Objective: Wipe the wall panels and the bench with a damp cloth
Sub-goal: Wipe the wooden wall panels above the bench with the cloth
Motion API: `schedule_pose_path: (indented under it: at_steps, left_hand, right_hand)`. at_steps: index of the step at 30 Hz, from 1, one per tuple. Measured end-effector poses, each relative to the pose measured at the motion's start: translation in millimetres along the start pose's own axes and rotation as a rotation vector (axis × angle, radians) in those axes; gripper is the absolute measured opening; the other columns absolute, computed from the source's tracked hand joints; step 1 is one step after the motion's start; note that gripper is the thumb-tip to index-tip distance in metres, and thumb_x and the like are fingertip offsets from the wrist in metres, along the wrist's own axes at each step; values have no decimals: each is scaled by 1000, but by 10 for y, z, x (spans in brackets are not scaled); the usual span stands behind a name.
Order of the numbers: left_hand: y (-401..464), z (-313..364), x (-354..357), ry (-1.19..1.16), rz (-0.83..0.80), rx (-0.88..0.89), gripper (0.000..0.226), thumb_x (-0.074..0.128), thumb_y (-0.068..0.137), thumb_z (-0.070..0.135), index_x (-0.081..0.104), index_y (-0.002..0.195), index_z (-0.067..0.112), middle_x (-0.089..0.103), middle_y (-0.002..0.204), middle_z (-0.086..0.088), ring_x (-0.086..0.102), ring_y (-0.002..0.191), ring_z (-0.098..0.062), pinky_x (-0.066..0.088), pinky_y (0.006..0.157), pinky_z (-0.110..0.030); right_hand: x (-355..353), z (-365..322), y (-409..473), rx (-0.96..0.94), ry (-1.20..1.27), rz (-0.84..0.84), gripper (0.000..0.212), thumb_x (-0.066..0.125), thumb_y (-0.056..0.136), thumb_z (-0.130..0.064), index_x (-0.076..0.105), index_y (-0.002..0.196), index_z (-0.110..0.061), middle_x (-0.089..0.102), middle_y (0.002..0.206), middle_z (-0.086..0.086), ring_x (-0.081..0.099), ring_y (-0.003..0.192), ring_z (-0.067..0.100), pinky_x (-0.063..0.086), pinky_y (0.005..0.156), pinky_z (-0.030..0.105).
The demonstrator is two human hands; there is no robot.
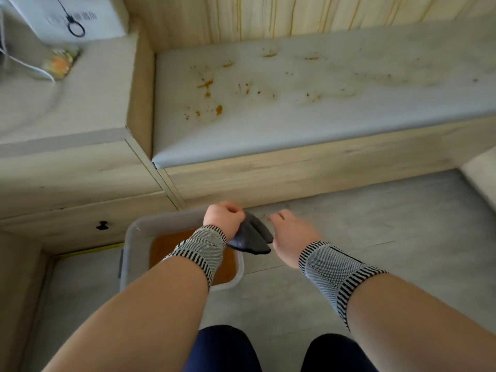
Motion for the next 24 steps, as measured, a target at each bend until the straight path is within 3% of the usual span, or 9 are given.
schedule_pose_path:
  at_steps: [3,10,14,17,19,21,23,24]
  left_hand:
    - [-441,642,-454,-115,-38,12,4,62,92,16,67,90,16,61,82,-1,58,87,-21,53,82,-31]
    - [-1536,2254,-1283,-285,-103,65,15,59,92,13,62,81,23,64,87,-5,62,94,-26,56,91,-42]
    - [-2202,3207,-1621,-439,-141,87,14,53,93,11,62,87,19,63,90,-10,59,85,-25,56,85,-44]
    - [-2609,3798,-1773,-608,-203,98,23,47,91,4,63,77,13,64,75,-10,61,80,-30,57,80,-45]
    - [-2908,4138,-1790,-720,-289,74,21,46,88,2,64,79,7,68,81,-17,66,85,-36,57,86,-52]
    - [-3230,4465,-1763,-785,-365,78,21,45,87,2,66,89,1,69,91,-21,68,87,-36,57,86,-51]
    - [-3547,4716,-1683,-815,-444,102,25,46,89,4,68,99,0,71,94,-19,68,85,-32,59,79,-43]
    - [-3649,4781,-1640,-809,-481,106,26,47,90,5,68,105,-1,72,97,-19,68,88,-32,59,77,-40]
  right_hand:
    - [-629,-138,-395,19,38,-35,44,49,97,-23,37,140,-19,40,137,5,55,114,28,47,90,37]
    - [-2366,-321,-1499,38,192,84,95,69,83,-40,7,153,-24,30,150,3,49,127,25,43,101,36]
    - [-3326,-117,-2169,174,283,227,90,63,89,-24,1,155,-24,28,153,7,49,128,28,41,102,35]
    - [-3818,147,-2612,332,478,358,75,55,94,-22,10,154,-19,41,146,10,52,125,30,43,101,38]
    - [-4049,323,-2878,448,838,445,55,47,98,-26,25,148,-16,55,130,10,59,111,31,46,96,40]
    - [-4196,373,-3099,523,1531,407,50,41,100,-44,35,142,-19,54,132,9,58,112,35,44,99,52]
    - [-4443,321,-3317,371,2104,340,66,41,92,-65,43,139,-18,53,137,10,54,120,41,41,100,61]
    - [-4574,318,-3364,283,2223,345,70,43,89,-68,50,134,-15,60,130,12,59,116,39,46,96,58]
Point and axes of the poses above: each hand's wrist, its own y-axis towards the middle knuckle, its own x-axis out of the palm, z = x × y, the point moved 6 cm from there along y, towards the middle knuckle
